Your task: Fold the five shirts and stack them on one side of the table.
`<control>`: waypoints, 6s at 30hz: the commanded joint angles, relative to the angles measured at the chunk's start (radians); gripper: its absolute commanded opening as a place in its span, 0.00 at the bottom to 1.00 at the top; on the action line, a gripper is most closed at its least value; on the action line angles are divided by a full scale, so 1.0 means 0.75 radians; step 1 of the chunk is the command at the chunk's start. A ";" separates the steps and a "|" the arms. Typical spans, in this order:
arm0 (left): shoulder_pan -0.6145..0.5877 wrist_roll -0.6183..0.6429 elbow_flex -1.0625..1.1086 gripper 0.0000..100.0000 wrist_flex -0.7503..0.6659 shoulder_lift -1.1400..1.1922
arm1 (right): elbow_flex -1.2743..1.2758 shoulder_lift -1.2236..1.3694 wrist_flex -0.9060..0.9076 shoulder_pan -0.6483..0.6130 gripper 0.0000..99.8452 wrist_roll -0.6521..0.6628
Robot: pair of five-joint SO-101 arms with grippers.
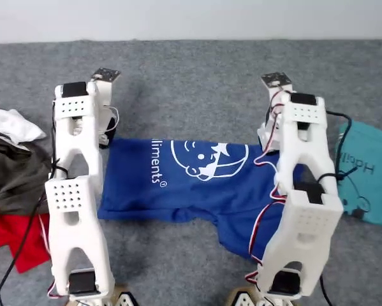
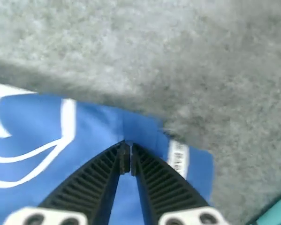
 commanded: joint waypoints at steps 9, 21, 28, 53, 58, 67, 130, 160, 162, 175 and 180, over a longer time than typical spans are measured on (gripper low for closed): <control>0.133 0.006 0.504 0.02 0.043 -0.663 | -0.119 -0.267 0.357 -0.142 0.01 -0.012; 0.376 -0.016 0.899 0.02 0.039 -1.092 | -0.113 -0.738 0.570 0.021 0.01 -0.012; 0.702 -0.031 0.905 0.03 0.041 -1.099 | -0.110 -1.114 0.570 0.179 0.01 -0.006; 1.641 -0.025 0.866 0.22 -0.018 -0.827 | 0.501 -1.795 0.570 0.752 0.01 0.264; 1.669 -0.023 0.825 0.22 -0.084 -0.714 | 0.552 -1.848 0.570 0.752 0.01 0.264; 1.653 0.037 0.823 0.20 -0.266 -0.489 | 0.559 -1.869 0.570 0.752 0.01 0.264; 0.984 -0.164 0.699 0.21 -0.700 -0.501 | 0.610 -1.857 0.566 0.750 0.01 0.256; 1.221 -0.155 0.367 0.21 -0.023 -0.503 | 0.610 -1.863 0.568 0.750 0.01 0.256; 1.158 -0.158 0.410 0.21 -0.072 -0.503 | 0.610 -1.857 0.568 0.750 0.01 0.256; 0.902 -0.217 0.793 0.21 -0.372 -0.501 | 0.610 -1.855 0.562 0.746 0.01 0.256; 0.898 -0.211 0.717 0.21 -0.305 -0.538 | 0.610 -1.855 0.564 0.746 0.01 0.256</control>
